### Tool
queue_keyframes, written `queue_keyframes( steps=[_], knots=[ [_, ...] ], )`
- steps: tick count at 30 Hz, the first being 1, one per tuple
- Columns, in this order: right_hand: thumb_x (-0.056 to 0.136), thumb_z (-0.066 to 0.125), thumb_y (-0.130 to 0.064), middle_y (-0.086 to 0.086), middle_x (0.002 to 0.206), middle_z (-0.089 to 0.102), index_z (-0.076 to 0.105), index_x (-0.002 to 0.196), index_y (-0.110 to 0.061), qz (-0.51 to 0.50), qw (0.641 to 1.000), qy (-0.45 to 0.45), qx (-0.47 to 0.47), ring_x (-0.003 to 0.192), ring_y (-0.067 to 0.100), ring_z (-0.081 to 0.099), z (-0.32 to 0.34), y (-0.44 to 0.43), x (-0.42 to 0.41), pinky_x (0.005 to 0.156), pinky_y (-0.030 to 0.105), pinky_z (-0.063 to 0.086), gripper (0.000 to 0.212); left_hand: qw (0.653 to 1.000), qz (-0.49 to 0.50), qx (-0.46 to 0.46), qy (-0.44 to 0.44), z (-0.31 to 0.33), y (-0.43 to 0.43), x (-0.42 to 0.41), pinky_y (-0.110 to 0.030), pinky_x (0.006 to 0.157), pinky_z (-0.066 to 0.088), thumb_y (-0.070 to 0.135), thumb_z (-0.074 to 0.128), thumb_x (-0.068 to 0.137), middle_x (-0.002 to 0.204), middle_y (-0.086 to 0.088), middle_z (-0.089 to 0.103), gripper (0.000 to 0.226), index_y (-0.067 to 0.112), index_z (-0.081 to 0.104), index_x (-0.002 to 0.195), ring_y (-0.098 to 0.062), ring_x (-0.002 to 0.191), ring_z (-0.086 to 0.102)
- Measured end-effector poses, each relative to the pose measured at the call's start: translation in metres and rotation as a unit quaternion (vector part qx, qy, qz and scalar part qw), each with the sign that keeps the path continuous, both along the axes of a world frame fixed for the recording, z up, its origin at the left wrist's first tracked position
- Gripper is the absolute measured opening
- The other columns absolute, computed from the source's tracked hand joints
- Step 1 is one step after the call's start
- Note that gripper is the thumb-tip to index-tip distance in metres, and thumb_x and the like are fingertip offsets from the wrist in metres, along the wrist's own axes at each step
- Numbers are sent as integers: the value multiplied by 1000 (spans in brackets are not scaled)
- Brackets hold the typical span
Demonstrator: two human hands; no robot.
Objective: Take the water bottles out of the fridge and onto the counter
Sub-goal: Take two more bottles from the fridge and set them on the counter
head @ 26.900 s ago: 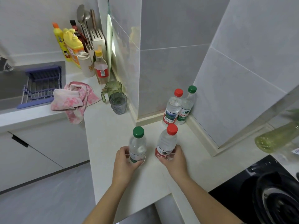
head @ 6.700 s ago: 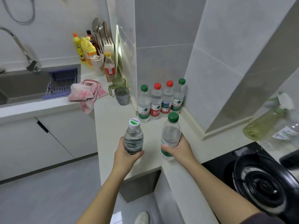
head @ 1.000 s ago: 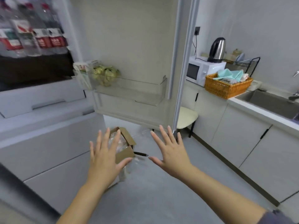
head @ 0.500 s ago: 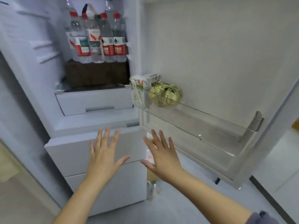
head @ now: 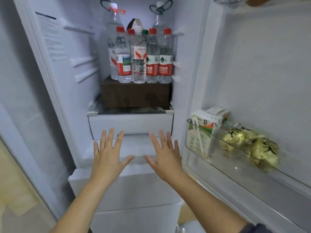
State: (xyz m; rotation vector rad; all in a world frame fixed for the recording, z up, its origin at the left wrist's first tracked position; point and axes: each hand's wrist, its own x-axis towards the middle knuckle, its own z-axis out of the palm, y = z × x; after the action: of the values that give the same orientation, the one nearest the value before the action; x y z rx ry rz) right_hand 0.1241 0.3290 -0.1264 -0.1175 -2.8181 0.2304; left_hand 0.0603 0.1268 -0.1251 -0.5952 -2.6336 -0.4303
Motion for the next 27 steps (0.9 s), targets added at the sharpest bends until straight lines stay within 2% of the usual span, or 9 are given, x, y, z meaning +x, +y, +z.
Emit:
queue_keyframes(
  steps=[5, 12, 16, 18, 21, 24, 27],
  knots=[
    [98, 32, -62, 2, 163, -25, -13, 155, -36, -49, 999, 16, 4, 150, 29, -21, 25, -7, -87, 121, 52, -2, 78, 999, -29, 3, 20, 31, 2, -97, -54, 120, 4, 66, 53, 85, 165, -4, -5, 92, 30, 8, 156, -26, 150, -13],
    [99, 41, -55, 3, 166, -13, -6, 156, -36, -101, 992, 74, 8, 151, 29, -15, 77, 6, -186, 121, 55, 3, 77, 996, -51, 10, 77, 83, 18, -207, -55, 119, 4, 64, 58, 85, 165, -6, 3, 93, 29, 11, 156, -27, 151, -7],
    [100, 45, -39, 2, 166, -8, -2, 157, -30, -130, 989, 69, 16, 152, 27, -12, 104, 17, -223, 121, 57, 4, 75, 995, -61, 24, 79, 102, 31, -242, -53, 120, 5, 59, 56, 88, 164, -7, 6, 87, 27, 12, 156, -30, 151, -1],
    [98, 48, -28, 1, 167, -6, -1, 158, -26, -141, 988, 59, 17, 153, 26, -10, 112, 23, -234, 121, 57, 5, 78, 993, -75, 42, 77, 107, 35, -252, -50, 121, 8, 53, 56, 92, 163, -9, 12, 81, 24, 15, 155, -32, 150, 6],
    [95, 53, -22, 0, 167, -5, 0, 158, -23, -144, 988, 50, 25, 153, 24, -8, 111, 29, -242, 121, 55, 5, 83, 991, -91, 67, 78, 113, 40, -263, -47, 122, 11, 49, 56, 93, 161, -10, 22, 77, 19, 20, 154, -31, 148, 17],
    [93, 57, -19, -1, 167, -5, -1, 158, -23, -138, 988, 58, 34, 153, 22, -7, 107, 33, -243, 121, 54, 5, 87, 983, -103, 135, 71, 125, 45, -271, -45, 121, 17, 46, 63, 89, 156, -6, 32, 79, 20, 23, 152, -26, 144, 30],
    [92, 58, -16, -3, 167, -6, -1, 158, -25, -133, 989, 53, 41, 153, 21, -7, 107, 38, -241, 121, 54, 5, 89, 961, -114, 251, 9, 144, 56, -279, -47, 109, 39, 41, 71, 86, 150, -6, 39, 80, 21, 27, 150, -26, 135, 43]
  ],
)
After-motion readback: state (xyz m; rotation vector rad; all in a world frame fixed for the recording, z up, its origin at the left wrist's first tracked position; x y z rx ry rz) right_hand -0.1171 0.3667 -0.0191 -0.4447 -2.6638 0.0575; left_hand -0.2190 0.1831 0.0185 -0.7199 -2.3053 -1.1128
